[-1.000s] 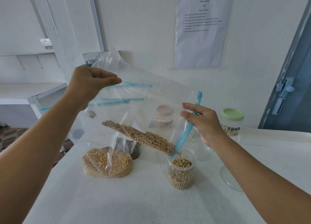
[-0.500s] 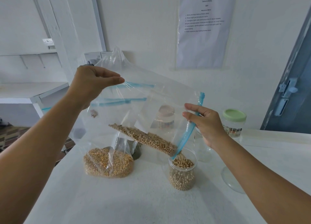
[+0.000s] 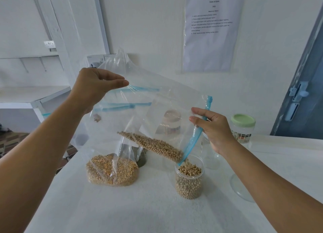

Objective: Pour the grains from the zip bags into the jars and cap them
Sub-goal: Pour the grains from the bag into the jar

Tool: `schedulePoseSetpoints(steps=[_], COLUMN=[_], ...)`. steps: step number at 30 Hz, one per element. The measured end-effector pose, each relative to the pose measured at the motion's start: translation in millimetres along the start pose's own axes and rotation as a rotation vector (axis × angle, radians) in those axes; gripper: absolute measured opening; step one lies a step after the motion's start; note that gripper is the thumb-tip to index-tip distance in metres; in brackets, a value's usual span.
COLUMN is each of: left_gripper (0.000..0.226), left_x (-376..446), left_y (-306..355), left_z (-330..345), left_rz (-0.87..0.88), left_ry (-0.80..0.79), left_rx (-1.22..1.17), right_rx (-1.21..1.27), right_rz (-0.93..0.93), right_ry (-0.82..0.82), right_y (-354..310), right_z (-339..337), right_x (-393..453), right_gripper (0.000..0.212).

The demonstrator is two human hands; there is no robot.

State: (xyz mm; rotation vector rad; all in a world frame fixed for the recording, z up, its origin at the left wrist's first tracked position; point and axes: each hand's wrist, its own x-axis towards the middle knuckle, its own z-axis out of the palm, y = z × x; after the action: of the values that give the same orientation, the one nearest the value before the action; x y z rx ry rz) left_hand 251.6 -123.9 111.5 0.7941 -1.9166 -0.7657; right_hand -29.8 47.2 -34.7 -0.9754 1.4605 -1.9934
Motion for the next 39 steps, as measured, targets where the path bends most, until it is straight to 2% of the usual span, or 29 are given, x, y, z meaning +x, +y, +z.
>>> schedulePoseSetpoints(steps=[31, 39], left_gripper=[0.017, 0.024], left_x=[-2.4, -2.9], left_y=[3.9, 3.3], left_z=[5.6, 9.2], left_rz=[0.015, 0.034], left_ry=[-0.004, -0.013], left_rx=[-0.013, 0.008], right_rx=[0.037, 0.019], right_rz=[0.032, 0.042], right_ry=[0.016, 0.029], right_y=[2.8, 4.4], right_z=[-3.7, -5.5], right_x=[-6.4, -10.4], right_gripper=[0.031, 0.031])
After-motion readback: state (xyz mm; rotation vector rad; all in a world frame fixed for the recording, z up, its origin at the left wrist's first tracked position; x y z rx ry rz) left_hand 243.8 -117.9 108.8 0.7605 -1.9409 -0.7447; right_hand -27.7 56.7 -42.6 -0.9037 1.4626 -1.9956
